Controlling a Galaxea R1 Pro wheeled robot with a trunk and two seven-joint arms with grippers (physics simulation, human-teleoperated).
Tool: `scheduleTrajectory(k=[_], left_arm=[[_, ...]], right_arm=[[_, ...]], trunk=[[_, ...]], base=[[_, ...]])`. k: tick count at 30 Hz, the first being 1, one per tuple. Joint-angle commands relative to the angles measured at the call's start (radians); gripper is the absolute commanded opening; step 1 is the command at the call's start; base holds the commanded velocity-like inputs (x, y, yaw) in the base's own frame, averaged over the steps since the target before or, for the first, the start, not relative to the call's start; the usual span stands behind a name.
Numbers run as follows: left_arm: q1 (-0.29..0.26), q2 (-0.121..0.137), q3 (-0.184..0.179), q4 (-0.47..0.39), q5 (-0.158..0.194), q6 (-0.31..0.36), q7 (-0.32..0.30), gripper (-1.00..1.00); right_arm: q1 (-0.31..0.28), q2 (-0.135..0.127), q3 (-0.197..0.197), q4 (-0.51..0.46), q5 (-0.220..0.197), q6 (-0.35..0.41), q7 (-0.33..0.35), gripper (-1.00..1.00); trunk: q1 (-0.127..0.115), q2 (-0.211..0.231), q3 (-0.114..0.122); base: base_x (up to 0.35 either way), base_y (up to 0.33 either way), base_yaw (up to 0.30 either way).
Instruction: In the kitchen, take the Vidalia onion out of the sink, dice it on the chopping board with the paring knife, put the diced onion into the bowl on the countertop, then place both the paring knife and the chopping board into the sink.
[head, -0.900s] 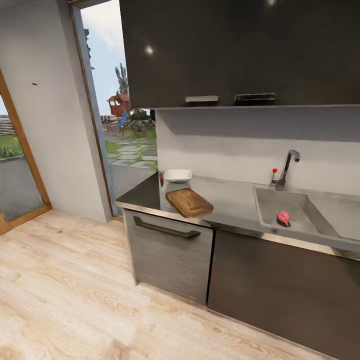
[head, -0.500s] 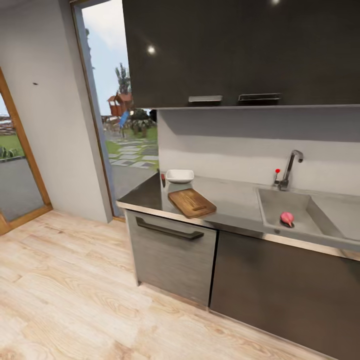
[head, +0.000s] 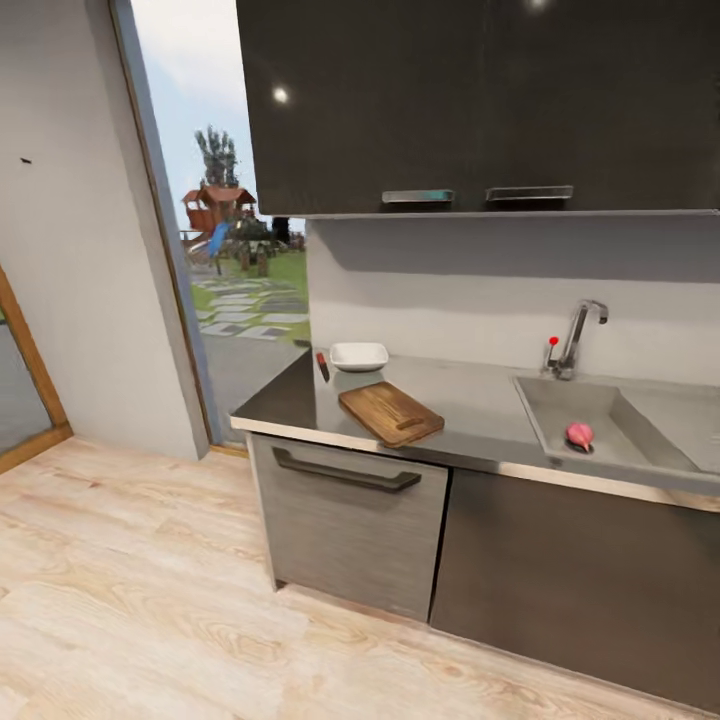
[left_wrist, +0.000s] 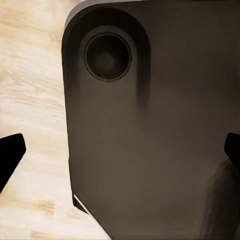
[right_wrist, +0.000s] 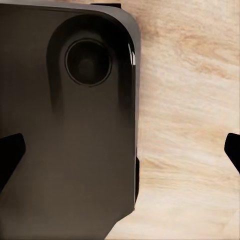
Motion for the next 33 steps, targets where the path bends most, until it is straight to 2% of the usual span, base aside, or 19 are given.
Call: scheduleTrajectory(k=[1,33], left_arm=[[0.001,0.0,0.0,-0.002,0.001,0.0,0.0,1.0],[0.001,-0.002,0.004,-0.003,0.001,-0.001,0.0,1.0]], right_arm=[[0.0,0.0,0.0,0.0,-0.001,-0.003,0.0,1.0],[0.0,0.0,0.0,0.0,-0.001,-0.004,0.002,1.0]], trunk=[[0.0,0.0,-0.001],[0.0,0.0,-0.001]], base=[[0.253,0.264,-0.298],[0.273,0.25,-0.3]])
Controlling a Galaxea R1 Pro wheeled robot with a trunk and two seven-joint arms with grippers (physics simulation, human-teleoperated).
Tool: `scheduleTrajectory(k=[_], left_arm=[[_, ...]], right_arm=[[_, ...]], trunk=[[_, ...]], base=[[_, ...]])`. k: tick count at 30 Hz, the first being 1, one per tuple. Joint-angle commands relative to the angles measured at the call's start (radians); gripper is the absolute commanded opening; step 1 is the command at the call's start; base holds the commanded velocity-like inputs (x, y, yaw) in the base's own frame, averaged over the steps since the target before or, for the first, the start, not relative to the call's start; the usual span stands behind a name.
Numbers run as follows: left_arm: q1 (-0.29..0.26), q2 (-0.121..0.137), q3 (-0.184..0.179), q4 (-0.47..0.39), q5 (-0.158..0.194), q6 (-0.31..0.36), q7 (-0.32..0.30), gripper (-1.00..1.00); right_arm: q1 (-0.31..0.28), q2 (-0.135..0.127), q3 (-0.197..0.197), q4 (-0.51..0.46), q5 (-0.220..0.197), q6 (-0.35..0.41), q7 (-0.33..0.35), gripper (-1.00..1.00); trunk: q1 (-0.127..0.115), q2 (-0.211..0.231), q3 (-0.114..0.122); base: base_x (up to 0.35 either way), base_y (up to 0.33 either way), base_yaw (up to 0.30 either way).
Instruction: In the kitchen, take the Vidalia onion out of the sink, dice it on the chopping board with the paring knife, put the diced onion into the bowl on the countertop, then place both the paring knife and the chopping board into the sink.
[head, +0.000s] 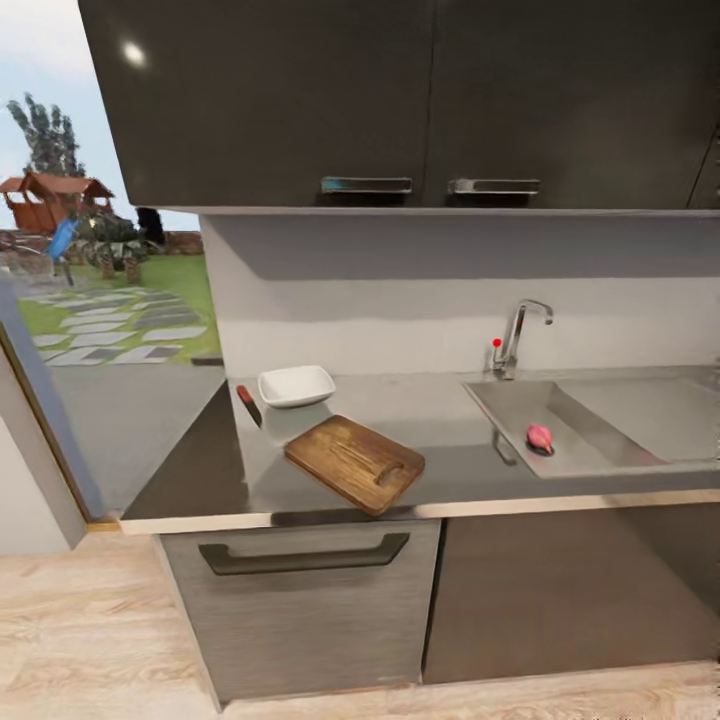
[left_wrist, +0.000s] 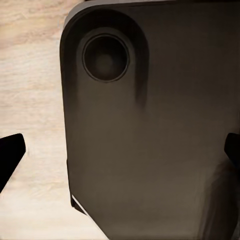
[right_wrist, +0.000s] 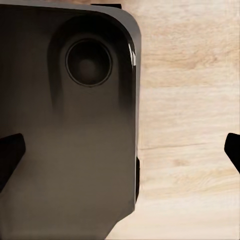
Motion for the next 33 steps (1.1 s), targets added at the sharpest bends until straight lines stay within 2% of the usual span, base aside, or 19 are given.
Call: scheduleTrajectory(k=[1,7,15,25,28,33], left_arm=[[0.001,0.0,0.001,-0.002,0.001,0.0,0.0,1.0],[0.001,-0.001,0.001,-0.002,0.001,-0.001,0.001,1.0],[0.001,-0.002,0.006,-0.002,0.001,-0.001,0.001,1.0],[0.001,-0.002,0.007,-0.002,0.001,-0.002,0.0,1.0],[0.001,-0.015,0.006,-0.002,0.001,-0.007,0.001,1.0],[0.001,-0.022,0.006,-0.002,0.001,-0.01,0.002,1.0]], right_arm=[[0.0,0.0,0.0,0.0,-0.001,-0.003,0.001,1.0],[0.0,0.0,0.0,0.0,-0.001,-0.003,0.001,1.0],[0.0,0.0,0.0,0.0,-0.001,-0.003,0.0,1.0],[0.0,0.0,0.0,0.0,0.0,-0.003,-0.001,1.0],[0.0,0.0,0.0,0.0,0.0,-0.003,-0.001,1.0],[0.0,0.0,0.0,0.0,0.0,-0.003,-0.001,1.0]], trunk=[[0.0,0.0,-0.001],[0.0,0.0,-0.001],[0.0,0.0,-0.001],[0.0,0.0,-0.001],[0.0,0.0,-0.001],[0.0,0.0,-0.001]], base=[[0.218,0.283,-0.3],[0.217,0.285,-0.276],[0.124,0.305,-0.03],[0.081,0.308,0.219],[0.04,0.136,0.227],[0.011,0.037,0.107]])
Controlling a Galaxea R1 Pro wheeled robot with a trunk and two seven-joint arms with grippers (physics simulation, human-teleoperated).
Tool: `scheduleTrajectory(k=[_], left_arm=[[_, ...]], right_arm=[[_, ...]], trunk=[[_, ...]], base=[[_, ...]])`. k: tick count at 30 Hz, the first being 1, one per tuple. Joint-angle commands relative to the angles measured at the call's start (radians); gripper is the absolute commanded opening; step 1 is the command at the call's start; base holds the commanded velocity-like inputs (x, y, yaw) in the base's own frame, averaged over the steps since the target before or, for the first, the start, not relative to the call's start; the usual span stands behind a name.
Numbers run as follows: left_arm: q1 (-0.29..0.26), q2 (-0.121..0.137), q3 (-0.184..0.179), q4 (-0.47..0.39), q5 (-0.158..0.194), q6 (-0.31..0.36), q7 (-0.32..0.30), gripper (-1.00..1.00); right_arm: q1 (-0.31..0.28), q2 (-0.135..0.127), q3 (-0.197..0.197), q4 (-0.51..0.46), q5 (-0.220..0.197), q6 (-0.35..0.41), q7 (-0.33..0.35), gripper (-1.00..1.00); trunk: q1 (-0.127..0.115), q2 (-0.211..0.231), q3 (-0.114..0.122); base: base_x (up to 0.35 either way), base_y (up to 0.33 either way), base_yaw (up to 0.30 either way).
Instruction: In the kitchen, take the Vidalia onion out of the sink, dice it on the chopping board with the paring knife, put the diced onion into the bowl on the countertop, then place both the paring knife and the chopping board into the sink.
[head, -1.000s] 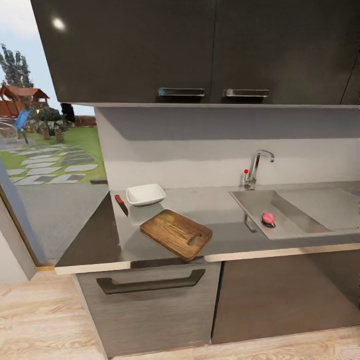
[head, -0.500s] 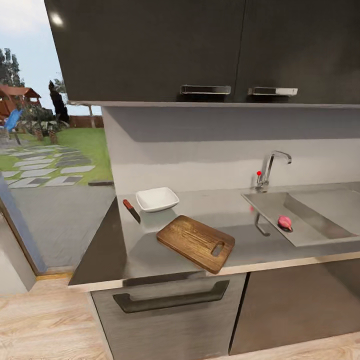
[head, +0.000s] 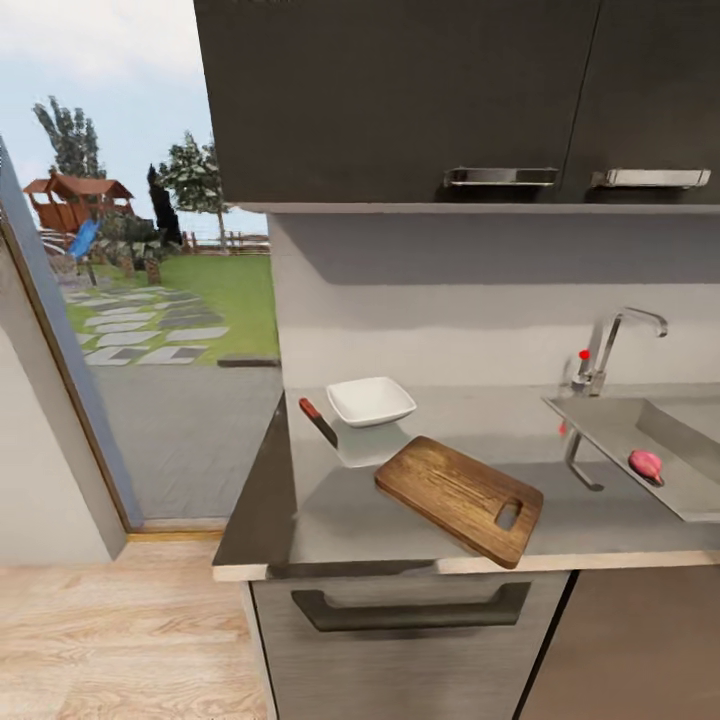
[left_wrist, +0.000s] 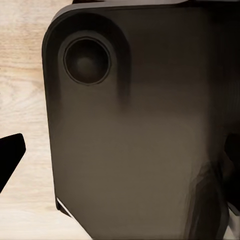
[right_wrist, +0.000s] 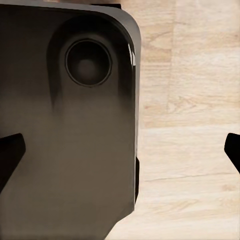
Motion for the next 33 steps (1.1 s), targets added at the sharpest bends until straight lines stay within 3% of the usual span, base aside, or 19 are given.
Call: scheduleTrajectory(k=[1,17,33], left_arm=[[0.0,-0.001,0.002,-0.002,0.001,-0.001,0.001,1.0],[0.0,-0.002,0.002,-0.033,0.001,-0.001,0.001,1.0],[0.0,0.0,0.002,-0.034,0.001,0.001,0.001,1.0]], right_arm=[[0.0,0.0,0.0,0.0,-0.001,-0.003,0.0,1.0],[0.0,0.0,0.0,0.0,-0.001,-0.005,0.002,1.0],[0.0,0.0,0.0,0.0,0.0,-0.005,0.002,1.0]], trunk=[[0.0,0.0,-0.001],[-0.061,0.112,0.049],[-0.123,0.224,0.1]], base=[[0.003,0.01,0.029],[0.016,0.001,0.004],[0.196,0.0,0.0]])
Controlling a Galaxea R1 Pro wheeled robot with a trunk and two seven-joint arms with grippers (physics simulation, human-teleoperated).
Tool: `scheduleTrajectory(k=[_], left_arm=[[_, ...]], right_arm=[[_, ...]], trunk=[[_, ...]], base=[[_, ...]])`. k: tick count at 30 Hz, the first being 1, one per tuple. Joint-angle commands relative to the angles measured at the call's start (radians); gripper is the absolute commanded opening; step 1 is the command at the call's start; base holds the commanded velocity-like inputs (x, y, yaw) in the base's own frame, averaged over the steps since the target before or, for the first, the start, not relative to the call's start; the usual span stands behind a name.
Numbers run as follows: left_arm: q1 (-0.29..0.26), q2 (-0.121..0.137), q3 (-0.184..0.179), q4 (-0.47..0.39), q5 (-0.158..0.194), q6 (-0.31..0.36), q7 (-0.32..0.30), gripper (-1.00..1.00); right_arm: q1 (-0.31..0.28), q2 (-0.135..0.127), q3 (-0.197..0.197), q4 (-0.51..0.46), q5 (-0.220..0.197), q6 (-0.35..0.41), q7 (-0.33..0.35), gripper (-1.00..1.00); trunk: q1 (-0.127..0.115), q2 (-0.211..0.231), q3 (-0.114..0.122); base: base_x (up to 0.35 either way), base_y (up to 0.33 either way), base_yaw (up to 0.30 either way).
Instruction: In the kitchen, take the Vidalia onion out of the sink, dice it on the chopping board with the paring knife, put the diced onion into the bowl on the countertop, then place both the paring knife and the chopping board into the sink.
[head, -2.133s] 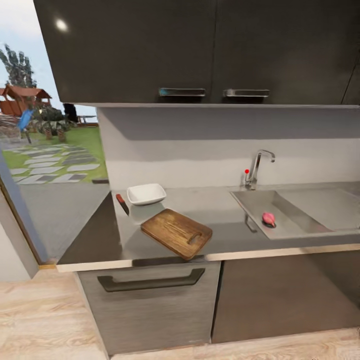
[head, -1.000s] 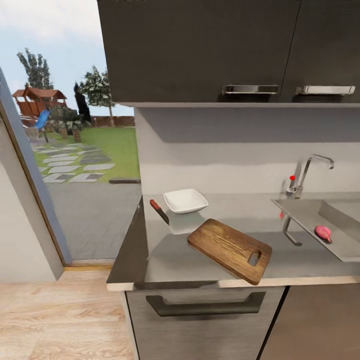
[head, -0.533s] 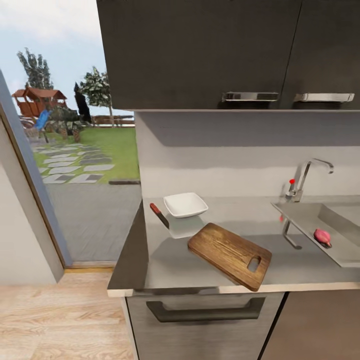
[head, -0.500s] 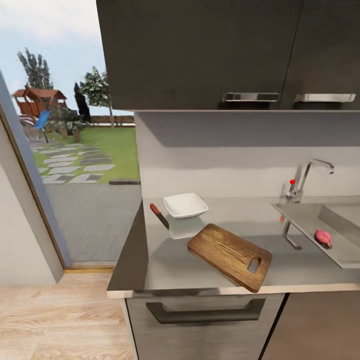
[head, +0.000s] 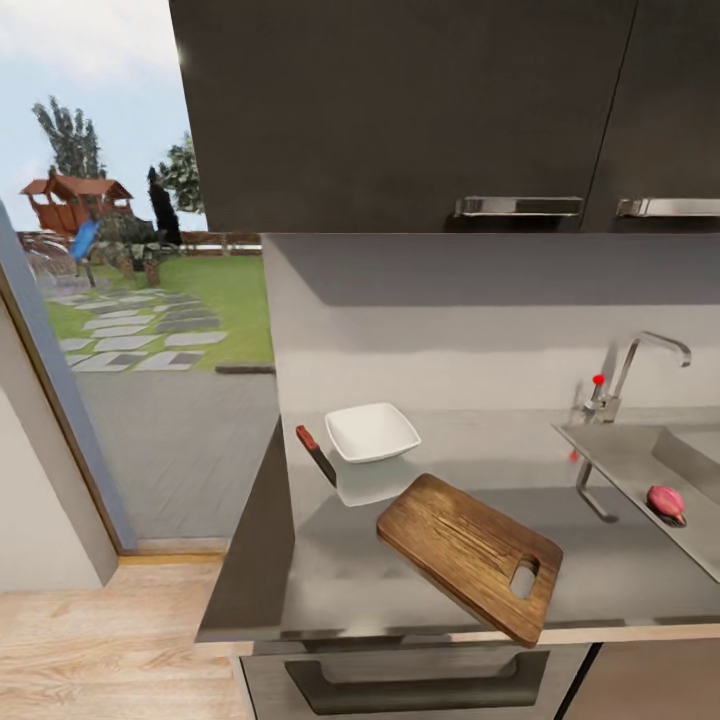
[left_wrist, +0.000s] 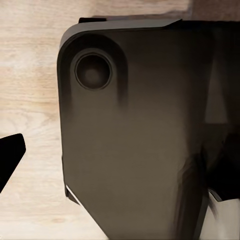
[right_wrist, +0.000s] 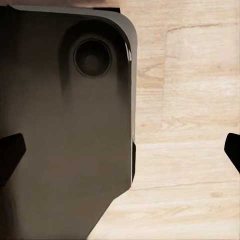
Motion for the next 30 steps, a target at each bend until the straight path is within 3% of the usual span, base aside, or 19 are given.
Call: scheduleTrajectory(k=[1,9,17,30], left_arm=[[0.0,0.0,0.001,-0.002,0.001,-0.001,0.0,1.0],[0.0,0.005,0.001,0.0,0.001,0.003,0.0,1.0],[0.0,0.028,0.001,0.0,0.002,0.007,0.0,1.0],[0.0,0.032,0.002,0.0,0.002,0.009,0.001,1.0]], right_arm=[[0.0,0.0,0.0,0.0,-0.001,-0.007,0.001,1.0],[0.0,0.0,0.001,0.001,0.0,-0.051,-0.001,1.0],[0.0,0.0,0.001,0.001,0.0,-0.055,-0.001,1.0],[0.0,0.0,0.001,0.001,0.0,-0.055,-0.001,1.0]], trunk=[[-0.004,0.007,0.002],[-0.035,0.063,0.028],[-0.065,0.119,0.053],[-0.115,0.21,0.093]], base=[[0.022,0.0,0.0],[0.005,0.0,0.0],[0.051,0.0,0.0],[0.209,0.0,0.0]])
